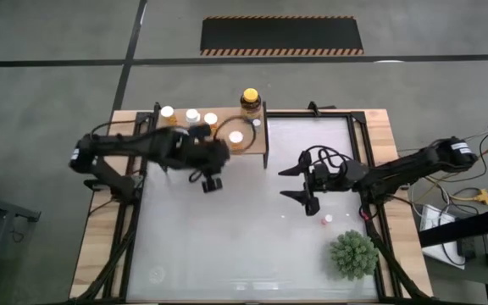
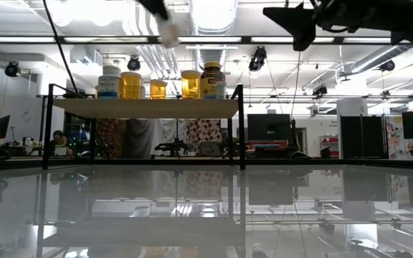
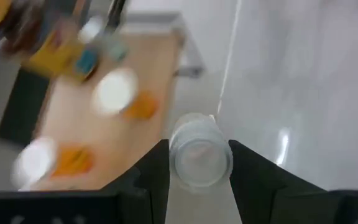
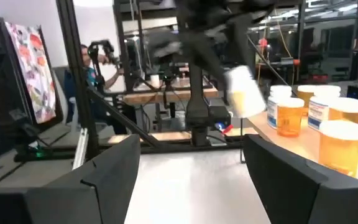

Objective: Pick and place medicine bottles onto shelf by color
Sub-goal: Put the white pill bottle on the shelf

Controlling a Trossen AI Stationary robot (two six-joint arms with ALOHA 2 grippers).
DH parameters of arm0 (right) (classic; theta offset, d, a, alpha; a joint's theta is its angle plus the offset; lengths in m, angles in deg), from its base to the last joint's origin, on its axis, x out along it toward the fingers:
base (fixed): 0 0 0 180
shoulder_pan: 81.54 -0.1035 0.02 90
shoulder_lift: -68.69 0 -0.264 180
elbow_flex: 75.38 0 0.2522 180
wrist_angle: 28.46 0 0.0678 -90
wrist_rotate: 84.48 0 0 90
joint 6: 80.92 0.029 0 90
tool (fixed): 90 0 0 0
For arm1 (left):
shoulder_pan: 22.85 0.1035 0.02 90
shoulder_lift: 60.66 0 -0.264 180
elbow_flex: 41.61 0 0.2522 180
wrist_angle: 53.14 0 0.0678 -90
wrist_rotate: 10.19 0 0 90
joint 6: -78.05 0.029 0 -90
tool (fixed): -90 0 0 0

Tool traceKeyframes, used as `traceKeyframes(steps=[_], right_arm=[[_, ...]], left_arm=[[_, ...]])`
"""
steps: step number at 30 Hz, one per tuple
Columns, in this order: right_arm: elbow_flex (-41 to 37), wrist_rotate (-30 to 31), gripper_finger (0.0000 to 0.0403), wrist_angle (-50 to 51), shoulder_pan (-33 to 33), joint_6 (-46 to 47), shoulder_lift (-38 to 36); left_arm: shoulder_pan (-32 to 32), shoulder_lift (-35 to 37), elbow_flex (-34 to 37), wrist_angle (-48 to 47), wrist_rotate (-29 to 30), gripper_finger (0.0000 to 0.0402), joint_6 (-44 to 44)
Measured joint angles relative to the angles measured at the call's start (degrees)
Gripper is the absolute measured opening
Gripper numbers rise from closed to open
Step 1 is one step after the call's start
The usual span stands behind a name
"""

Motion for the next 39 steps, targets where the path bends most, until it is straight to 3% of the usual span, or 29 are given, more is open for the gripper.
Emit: traceKeyframes(steps=[2,5,8,14,33,39], right_arm=[[0.0,0.0,0.0269,1.02,0.0,0.26,-0.79],[0.0,0.0,0.0262,1.62,0.0,0.39,-0.86],[0.0,0.02,0.0257,2.0,0.0,0.75,-0.38],[0.0,0.04,0.0254,3.16,0.0,1.45,1.08],[-0.04,0.07,0.0252,5.63,0.0,2.84,1.04],[-0.04,0.07,0.0253,5.92,0.0,2.83,1.04]], left_arm=[[3.01,-1.28,-3.72,-6.45,-0.3,0.0114,0.32],[8.08,-3.08,-6.19,-8.87,-3.9,0.0114,2.72],[12.67,-4.57,-5.91,-8.83,-6.88,0.0114,6.17],[19.24,-6.16,-3.99,-8.96,-7.02,0.0114,8.99],[23.52,-12.46,-3.95,-8.46,-11.45,0.0114,9.03],[23.94,-12.01,-3.95,-8.37,-11.45,0.0155,8.72]])
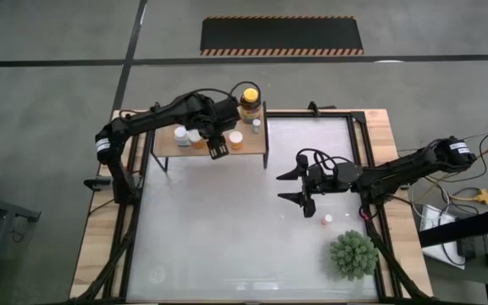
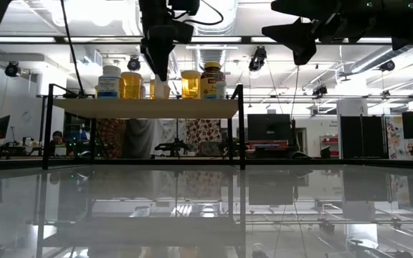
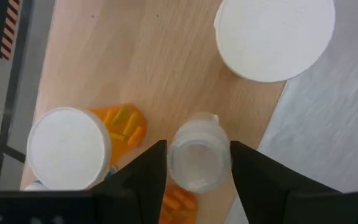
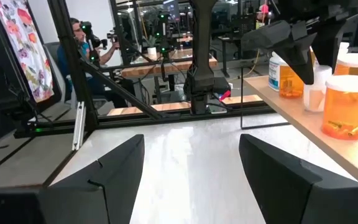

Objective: Pick and place medicine bottles onto shelf by color
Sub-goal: Put the white pill bottle on the shelf, then put the pink pill bottle on the shelf

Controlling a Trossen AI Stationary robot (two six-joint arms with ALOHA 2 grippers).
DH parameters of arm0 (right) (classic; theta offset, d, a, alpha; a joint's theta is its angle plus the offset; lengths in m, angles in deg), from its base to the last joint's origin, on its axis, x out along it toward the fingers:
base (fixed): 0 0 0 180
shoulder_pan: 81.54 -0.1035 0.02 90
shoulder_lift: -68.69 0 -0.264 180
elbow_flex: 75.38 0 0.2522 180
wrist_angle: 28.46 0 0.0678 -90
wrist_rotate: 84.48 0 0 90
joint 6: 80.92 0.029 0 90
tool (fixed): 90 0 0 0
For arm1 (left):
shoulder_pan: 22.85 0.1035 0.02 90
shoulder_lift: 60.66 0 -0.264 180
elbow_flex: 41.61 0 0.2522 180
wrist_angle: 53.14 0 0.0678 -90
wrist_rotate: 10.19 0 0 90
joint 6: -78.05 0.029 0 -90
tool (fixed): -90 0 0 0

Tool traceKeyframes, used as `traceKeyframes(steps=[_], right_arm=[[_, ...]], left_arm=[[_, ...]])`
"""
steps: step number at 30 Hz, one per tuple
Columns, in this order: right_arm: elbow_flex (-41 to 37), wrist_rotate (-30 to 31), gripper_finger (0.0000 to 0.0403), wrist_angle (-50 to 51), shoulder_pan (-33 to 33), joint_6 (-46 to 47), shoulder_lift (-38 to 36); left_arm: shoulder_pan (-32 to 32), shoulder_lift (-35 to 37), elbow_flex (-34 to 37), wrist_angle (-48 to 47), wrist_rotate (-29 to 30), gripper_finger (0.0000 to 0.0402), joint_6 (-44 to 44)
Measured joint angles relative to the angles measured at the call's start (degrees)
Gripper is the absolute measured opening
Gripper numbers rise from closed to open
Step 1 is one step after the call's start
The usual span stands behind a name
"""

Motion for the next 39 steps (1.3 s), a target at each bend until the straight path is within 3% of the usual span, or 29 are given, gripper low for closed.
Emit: traceKeyframes(steps=[15,19,22,27,31,35,39], right_arm=[[0.0,0.0,0.0253,0.0,-0.01,0.45,-0.02],[0.51,-0.16,0.025,2.1,0.0,4.12,-0.39],[4.55,-2.24,0.0249,14.88,-0.02,8.55,-1.58],[16.74,-10.05,0.0248,53.9,-0.07,18.38,-1.29],[25.13,-9.62,0.0242,79.62,-1.14,29.24,0.56],[29.22,-9.71,0.0237,95.6,-3.4,39.06,2.03],[29.86,-10.52,0.0235,104.01,-6.61,48.12,2.67]], left_arm=[[0.02,2.13,-0.25,-0.59,0.07,0.0168,-1.13],[-0.25,4.39,-0.37,-0.66,0.09,0.0168,-1.19],[-1.54,6.79,-0.33,-0.27,0.06,0.0168,-2.96],[-7.27,10.32,0.07,5.3,0.02,0.0168,-5.54],[-14.26,11.75,0.24,13.75,0.27,0.0169,-4.16],[-21.71,12.36,1.49,20.71,3.19,0.0169,-1.86],[-27.87,12.61,4.36,25.46,5.54,0.0169,-0.73]])
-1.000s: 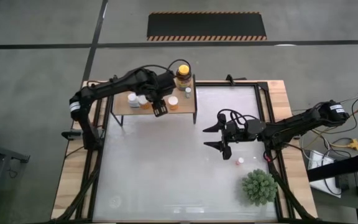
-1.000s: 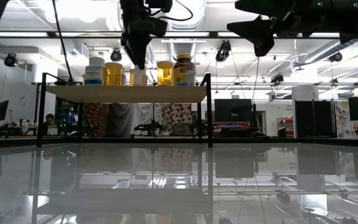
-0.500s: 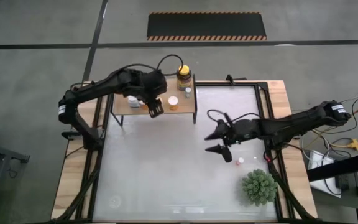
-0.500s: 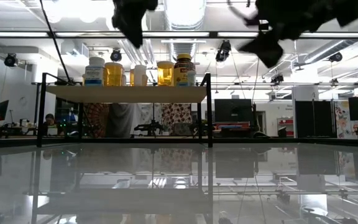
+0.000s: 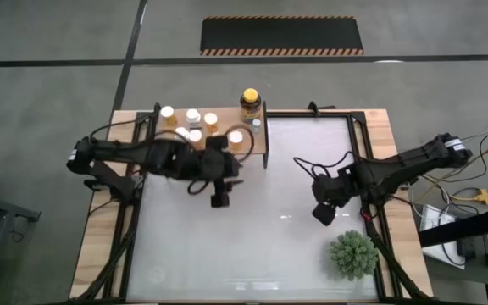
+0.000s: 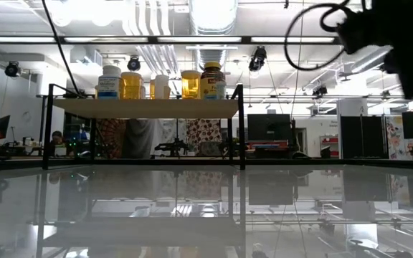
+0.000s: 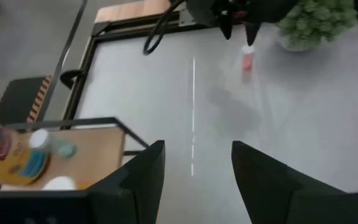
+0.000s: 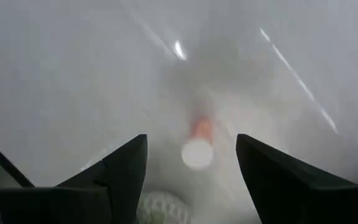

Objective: Pick and place medicine bottles onto shelf by color
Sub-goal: Put the pink pill bottle on the shelf

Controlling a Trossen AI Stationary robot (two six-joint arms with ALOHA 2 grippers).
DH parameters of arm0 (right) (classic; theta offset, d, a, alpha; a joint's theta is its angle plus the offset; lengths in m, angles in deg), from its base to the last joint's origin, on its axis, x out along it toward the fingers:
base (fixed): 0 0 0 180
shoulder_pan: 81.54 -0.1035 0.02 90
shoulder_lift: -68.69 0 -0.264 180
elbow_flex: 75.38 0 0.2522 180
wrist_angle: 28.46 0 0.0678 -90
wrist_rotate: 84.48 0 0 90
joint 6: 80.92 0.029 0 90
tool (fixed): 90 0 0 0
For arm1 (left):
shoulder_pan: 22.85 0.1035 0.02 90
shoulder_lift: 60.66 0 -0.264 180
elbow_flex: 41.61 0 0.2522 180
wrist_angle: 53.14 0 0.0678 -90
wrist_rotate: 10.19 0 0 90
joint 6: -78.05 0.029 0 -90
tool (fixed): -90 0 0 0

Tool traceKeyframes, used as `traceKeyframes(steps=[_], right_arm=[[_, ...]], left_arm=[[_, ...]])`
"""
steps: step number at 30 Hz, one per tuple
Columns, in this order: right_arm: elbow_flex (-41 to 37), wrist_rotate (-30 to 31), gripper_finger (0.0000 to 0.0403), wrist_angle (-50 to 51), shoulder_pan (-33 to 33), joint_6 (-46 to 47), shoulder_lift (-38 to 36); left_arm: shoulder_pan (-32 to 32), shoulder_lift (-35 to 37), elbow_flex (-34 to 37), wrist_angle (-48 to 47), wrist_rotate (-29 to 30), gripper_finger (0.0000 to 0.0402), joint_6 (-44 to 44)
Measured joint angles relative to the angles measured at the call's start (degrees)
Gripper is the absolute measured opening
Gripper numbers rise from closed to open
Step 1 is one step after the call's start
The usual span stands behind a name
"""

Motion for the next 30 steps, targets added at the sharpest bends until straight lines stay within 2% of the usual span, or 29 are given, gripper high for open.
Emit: traceKeyframes(steps=[6,10,15,24,30], right_arm=[[-2.59,-1.05,0.0235,0.95,-4.79,10.64,0.62],[-3.57,-1.04,0.0235,0.51,-6.54,13.64,1.59],[-4.16,-0.58,0.0235,-1.12,-6.67,13.76,3.71],[-4.18,-0.6,0.0233,-1.44,-6.67,10.36,9.56],[-4.2,-1.06,0.0213,-2.95,-6.67,8.12,12.31]], left_arm=[[-6.58,0.0,3.76,3.94,4.5,0.0169,-0.55],[-9.31,-0.02,4.06,4.09,7.37,0.0169,-1.98],[-10.93,0.15,4.03,4.09,10.41,0.0169,-1.96],[-10.92,0.93,4.03,4.08,10.98,0.0169,-2.01],[-10.92,1.44,4.03,4.09,10.96,0.0169,-2.01]])
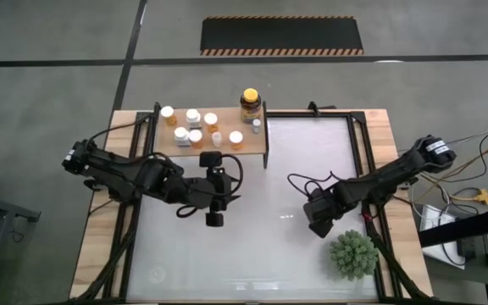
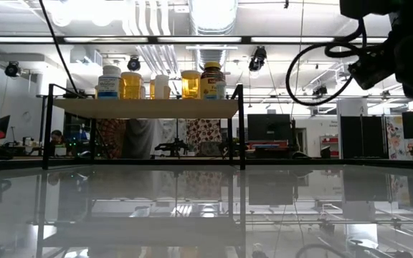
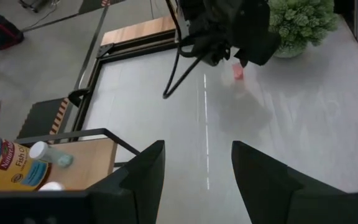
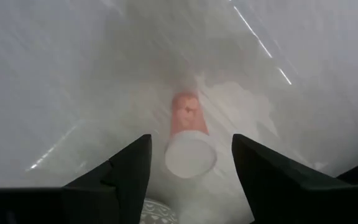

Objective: Pick and place medicine bottles onto shelf by color
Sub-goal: Put the pink pill bottle on the shelf

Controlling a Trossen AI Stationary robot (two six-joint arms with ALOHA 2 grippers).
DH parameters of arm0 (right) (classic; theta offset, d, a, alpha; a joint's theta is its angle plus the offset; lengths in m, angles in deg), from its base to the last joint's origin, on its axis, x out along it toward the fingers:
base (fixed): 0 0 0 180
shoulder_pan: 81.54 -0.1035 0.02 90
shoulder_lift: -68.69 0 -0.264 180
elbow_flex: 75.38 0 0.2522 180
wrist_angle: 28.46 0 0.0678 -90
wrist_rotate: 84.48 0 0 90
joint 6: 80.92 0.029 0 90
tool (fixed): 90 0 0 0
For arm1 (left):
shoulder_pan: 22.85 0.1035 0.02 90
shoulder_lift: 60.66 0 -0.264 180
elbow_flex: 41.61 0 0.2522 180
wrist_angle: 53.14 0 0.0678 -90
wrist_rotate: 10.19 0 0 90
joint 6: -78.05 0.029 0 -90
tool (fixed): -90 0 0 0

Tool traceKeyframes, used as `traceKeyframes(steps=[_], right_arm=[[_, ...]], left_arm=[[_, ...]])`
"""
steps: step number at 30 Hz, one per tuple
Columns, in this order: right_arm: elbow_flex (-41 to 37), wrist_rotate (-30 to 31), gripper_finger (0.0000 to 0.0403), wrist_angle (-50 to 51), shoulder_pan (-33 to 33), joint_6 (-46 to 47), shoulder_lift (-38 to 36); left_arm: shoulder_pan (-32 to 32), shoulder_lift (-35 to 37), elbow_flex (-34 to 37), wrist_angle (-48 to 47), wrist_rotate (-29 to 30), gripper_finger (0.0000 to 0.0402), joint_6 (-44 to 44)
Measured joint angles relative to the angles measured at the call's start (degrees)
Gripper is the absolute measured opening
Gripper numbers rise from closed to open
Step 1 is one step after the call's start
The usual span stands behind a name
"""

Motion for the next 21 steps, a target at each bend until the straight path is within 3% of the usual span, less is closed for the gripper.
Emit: traceKeyframes(steps=[13,21], right_arm=[[0.0,-1.47,0.011,-0.93,-0.24,-0.44,1.66],[5.94,-2.75,0.0114,2.23,1.65,-3.53,-0.25]], left_arm=[[-0.44,0.24,0.04,-0.3,0.0,0.0169,0.03],[-4.23,0.55,1.69,-1.13,3.8,0.0169,0.07]])
